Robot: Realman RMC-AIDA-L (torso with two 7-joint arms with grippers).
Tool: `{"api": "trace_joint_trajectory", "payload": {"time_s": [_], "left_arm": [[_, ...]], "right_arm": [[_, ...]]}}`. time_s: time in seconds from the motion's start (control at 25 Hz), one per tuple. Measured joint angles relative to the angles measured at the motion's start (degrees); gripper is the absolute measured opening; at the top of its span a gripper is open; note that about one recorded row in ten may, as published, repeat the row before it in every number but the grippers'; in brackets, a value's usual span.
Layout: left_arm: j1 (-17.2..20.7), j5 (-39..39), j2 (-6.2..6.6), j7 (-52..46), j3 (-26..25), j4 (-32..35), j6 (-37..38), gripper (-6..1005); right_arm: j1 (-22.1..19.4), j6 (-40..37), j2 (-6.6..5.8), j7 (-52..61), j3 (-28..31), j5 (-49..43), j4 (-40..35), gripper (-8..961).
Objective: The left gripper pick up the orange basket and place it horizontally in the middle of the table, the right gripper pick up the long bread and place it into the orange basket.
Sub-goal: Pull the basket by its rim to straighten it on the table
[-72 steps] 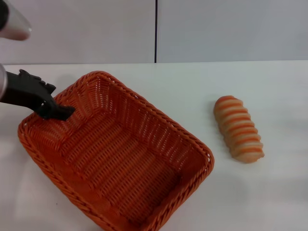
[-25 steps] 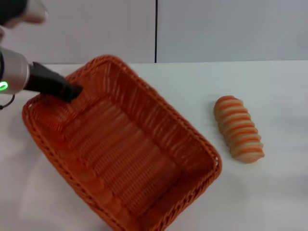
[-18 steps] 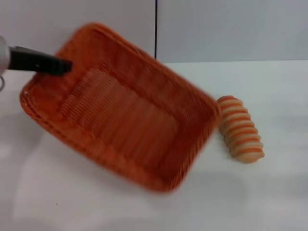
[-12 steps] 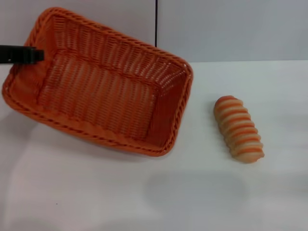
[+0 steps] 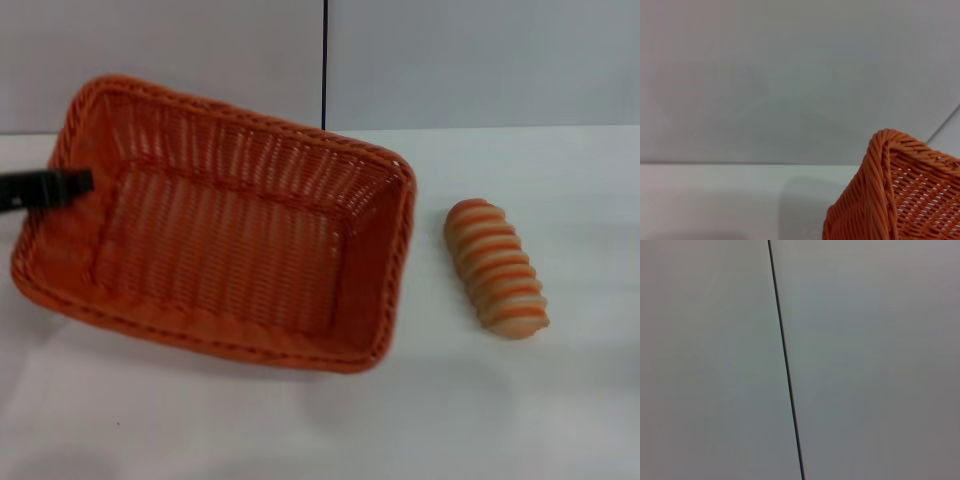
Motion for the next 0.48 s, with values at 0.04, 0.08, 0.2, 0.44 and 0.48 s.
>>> {"api": "trace_joint_trajectory", "payload": {"time_s": [0.04, 0.08, 0.2, 0.44, 0.48], "left_arm": [[1.54, -0.96, 0.0, 0.0, 1.12, 0.32, -0.99, 175], [2.54, -1.59, 0.01, -0.01, 2.06, 0.61, -1.69, 175], [5.74, -2.42, 0.01, -0.02, 5.78, 2.12, -4.19, 175], [8.74, -4.24, 0.0, -0.05, 10.46, 3.06, -6.61, 201], [8.74, -4.24, 0.0, -0.05, 10.46, 3.06, -6.61, 205]], "right_arm": [[0.17, 0.0, 0.0, 0.0, 0.0, 0.0, -0.02, 470], [0.35, 0.0, 0.0, 0.01, 0.0, 0.0, -0.05, 470], [0.79, 0.0, 0.0, 0.02, -0.01, 0.0, -0.11, 469], [1.13, 0.0, 0.0, 0.02, -0.31, 0.0, -0.36, 468], [1.13, 0.01, 0.0, 0.02, -0.33, 0.0, -0.36, 467]]}}
